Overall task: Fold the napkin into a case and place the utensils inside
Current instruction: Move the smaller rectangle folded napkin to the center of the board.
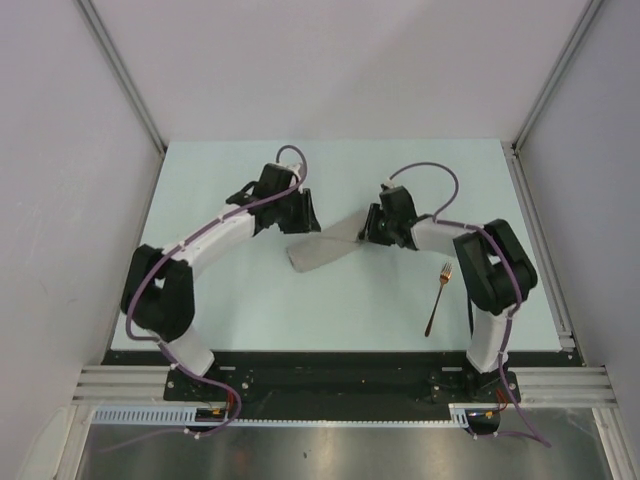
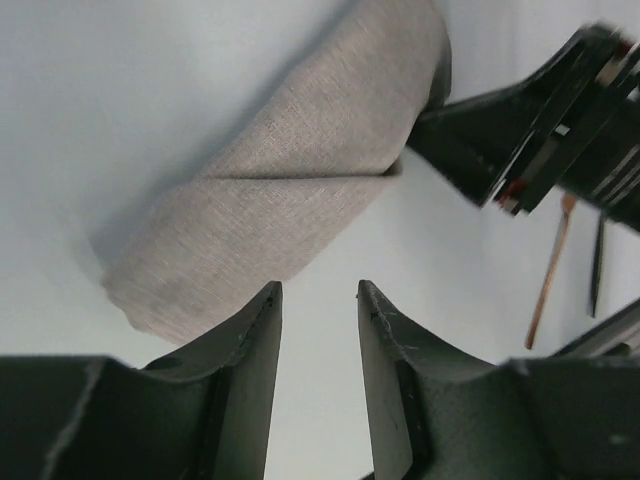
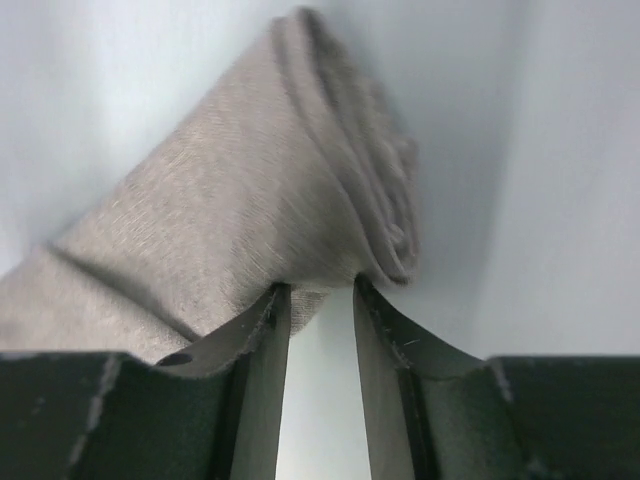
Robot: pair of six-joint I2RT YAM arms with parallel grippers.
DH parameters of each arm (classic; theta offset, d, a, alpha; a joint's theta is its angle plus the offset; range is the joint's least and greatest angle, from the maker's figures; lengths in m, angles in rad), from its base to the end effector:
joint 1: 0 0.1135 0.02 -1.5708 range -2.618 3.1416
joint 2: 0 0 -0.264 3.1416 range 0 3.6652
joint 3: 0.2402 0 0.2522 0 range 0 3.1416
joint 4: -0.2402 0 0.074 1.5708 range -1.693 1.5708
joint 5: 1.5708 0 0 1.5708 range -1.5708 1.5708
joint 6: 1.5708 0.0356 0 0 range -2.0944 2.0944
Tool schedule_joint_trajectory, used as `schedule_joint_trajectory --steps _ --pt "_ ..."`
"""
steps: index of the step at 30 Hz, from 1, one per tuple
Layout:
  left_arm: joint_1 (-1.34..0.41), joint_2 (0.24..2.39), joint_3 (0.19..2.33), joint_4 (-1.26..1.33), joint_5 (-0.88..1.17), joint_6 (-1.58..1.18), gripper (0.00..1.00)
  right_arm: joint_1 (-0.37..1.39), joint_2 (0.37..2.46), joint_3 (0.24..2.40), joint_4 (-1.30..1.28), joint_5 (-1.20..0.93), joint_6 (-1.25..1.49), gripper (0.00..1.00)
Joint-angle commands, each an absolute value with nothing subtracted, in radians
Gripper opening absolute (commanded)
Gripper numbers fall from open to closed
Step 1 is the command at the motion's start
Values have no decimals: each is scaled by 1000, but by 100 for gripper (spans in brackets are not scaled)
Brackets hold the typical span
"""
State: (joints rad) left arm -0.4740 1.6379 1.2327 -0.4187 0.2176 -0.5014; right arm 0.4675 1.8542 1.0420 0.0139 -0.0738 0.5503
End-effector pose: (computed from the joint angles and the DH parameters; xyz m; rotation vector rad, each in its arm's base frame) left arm 0.3171 -0.1713 0.2557 0.0725 2.4917 -0.6976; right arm 0.3401 0.1746 0.1520 0.0645 2.4419 0.5627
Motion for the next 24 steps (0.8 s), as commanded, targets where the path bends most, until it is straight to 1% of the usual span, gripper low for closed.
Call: schedule_joint_trajectory --steps 1,3,5,6,7,8,9,11,12,14,15,17,18,20,23,24 --pt "-479 1775 1423 -528 152 -381 42 408 1972 1275 -112 -121 390 39" --pt "-479 1845 1477 -583 82 -324 42 376 1986 1328 -188 -152 400 43" --pt "-477 1861 1502 -572 67 -281 42 348 1941 1292 -189 -199 425 48" --pt "-476 1862 1499 -559 87 -235 42 339 1913 1254 -163 -228 439 57" --pt "-472 1882 1508 -560 106 -213 43 330 1855 1212 -102 -259 472 61" --pt "-466 1896 1525 -577 127 -177 43 309 1830 1127 -75 -332 488 64" --pt "-462 1913 1551 -595 146 -161 43 299 1809 1091 -48 -371 506 67" --pt "-448 1953 1569 -630 163 -115 43 278 1749 990 29 -470 552 68" --pt "-440 1960 1566 -629 167 -109 43 275 1724 964 35 -482 561 69" --pt "-408 1979 1569 -650 170 -109 43 270 1654 912 17 -468 555 71" --pt "-399 1977 1565 -650 175 -103 43 268 1631 896 9 -465 555 74" --pt "-382 1980 1556 -634 190 -75 44 265 1554 864 -1 -450 555 76" --pt "-379 1988 1558 -634 199 -63 44 262 1531 844 -36 -437 557 80" --pt "-371 2020 1571 -663 254 -35 43 259 1482 836 -103 -388 561 99" --pt "-365 2054 1580 -689 281 -26 43 238 1390 831 -176 -361 561 100" --pt "-364 2057 1563 -689 278 -29 43 236 1328 831 -193 -341 560 100"
